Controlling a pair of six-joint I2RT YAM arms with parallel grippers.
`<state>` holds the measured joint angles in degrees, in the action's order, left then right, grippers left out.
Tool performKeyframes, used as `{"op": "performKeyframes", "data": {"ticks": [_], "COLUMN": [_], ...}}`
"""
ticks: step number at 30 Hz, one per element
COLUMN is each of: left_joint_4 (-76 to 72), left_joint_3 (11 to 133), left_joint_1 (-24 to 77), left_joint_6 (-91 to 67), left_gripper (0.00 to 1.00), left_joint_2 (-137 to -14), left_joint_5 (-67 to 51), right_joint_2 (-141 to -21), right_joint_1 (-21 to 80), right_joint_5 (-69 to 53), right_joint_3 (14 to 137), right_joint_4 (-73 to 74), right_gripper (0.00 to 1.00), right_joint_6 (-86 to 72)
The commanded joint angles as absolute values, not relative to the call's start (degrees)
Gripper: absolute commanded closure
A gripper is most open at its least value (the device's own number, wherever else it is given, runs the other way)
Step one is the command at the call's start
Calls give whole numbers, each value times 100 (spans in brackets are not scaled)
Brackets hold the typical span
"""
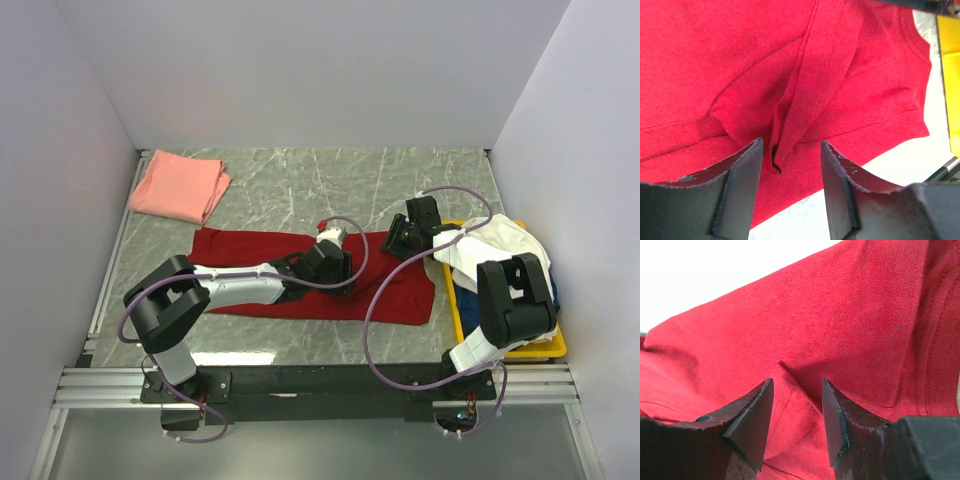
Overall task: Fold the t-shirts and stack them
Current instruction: Fold the tshirt
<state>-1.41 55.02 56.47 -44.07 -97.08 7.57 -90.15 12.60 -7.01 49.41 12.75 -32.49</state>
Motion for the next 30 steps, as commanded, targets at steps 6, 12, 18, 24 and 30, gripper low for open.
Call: {"op": "performKeyframes", "data": {"ticks": [6, 12, 18, 24, 30], "left_joint_4": [-18, 184, 263, 404, 562], "left_joint_3": [5809, 5810, 5862, 5933, 5968], "left_joint_1": [5766, 5766, 5766, 5774, 5766], "left_joint_6": [-4447, -4456, -4430, -4386, -4333], "left_gripper": [49, 61, 76, 99, 99], "left_joint_2": [-9861, -9870, -9932, -9844, -9695], "left_joint_5": [984, 1046, 1055, 1195, 1274], "right_joint_2": [-9079, -9026, -8983, -8763, -8166], "right_joint_1": [1310, 1353, 1415, 1441, 1433], "right_joint_5": [-659, -668, -598, -545, -475], "right_joint_3": [4922, 4887, 4878, 4773, 4457], "right_joint_4": [1125, 1151, 1283, 1371, 1459], "right_gripper": [51, 60, 76, 94, 100], "right_joint_6": [-3173, -3164, -3111, -3146, -3278]}}
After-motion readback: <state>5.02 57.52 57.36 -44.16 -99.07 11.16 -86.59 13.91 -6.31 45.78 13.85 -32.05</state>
